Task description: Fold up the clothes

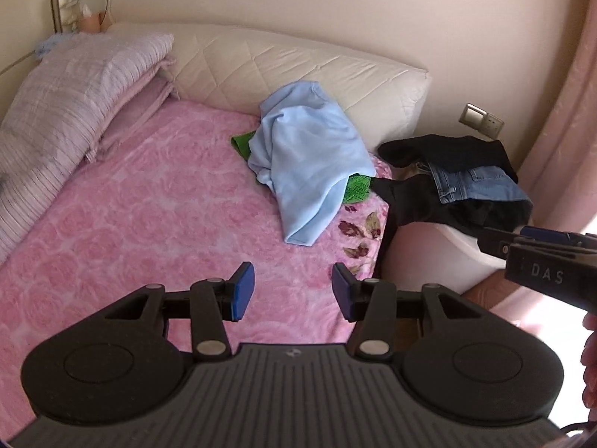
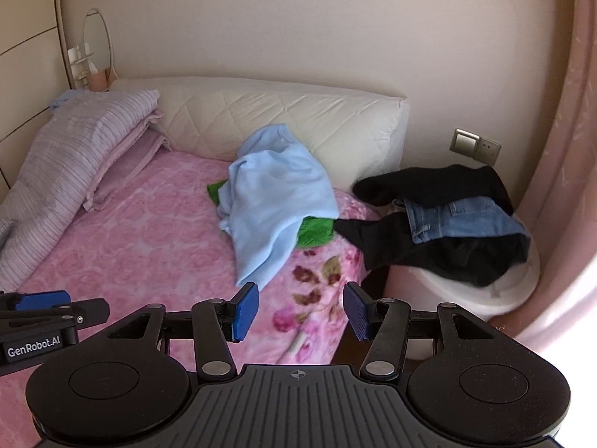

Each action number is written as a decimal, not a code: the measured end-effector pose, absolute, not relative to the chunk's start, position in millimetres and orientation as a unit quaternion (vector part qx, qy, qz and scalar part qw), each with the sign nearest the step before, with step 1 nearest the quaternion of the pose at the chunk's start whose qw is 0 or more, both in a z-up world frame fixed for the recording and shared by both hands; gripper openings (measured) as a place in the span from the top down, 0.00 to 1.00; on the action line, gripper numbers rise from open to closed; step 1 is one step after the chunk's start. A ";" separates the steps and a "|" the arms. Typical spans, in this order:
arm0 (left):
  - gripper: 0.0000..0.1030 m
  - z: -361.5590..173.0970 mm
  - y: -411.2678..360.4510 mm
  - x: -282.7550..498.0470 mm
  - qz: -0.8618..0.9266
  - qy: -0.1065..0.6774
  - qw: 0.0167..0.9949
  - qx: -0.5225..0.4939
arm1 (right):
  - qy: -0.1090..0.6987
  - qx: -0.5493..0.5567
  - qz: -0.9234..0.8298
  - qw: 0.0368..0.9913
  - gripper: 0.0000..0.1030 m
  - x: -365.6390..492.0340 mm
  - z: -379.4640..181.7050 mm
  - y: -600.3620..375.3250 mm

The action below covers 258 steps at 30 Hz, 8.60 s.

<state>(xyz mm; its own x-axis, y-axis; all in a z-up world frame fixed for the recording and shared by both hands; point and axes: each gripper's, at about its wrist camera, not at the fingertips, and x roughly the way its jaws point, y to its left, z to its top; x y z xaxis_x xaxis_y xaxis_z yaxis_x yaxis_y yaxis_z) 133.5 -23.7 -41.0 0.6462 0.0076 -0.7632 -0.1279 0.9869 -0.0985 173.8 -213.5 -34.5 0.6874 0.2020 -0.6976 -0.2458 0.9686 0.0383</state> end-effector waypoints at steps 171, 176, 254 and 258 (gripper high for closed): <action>0.73 -118.0 -68.0 -75.2 0.624 0.378 0.578 -0.366 | 0.442 -0.316 0.708 0.452 0.59 154.9 -133.1 -46.9; 0.73 -117.9 -68.9 -81.2 0.626 0.371 0.578 -0.370 | 0.441 -0.319 0.708 0.450 0.59 149.4 -134.3 -43.1; 0.72 -264.4 243.7 -348.9 0.711 0.377 0.518 -0.288 | 0.563 -0.289 0.540 0.556 0.59 141.0 -373.2 184.7; 0.68 -318.2 206.7 -327.7 0.609 0.318 0.528 -0.498 | 0.586 -0.279 0.520 0.555 0.59 136.0 -383.1 187.6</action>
<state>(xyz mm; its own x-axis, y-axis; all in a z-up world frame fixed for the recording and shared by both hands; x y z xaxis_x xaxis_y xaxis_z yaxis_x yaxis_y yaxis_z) -327.7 206.7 -318.2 0.0549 0.3270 -0.9434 -0.9611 -0.2388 -0.1387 136.0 187.6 -383.1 -0.2283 0.2502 -0.9409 -0.9044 0.3034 0.3001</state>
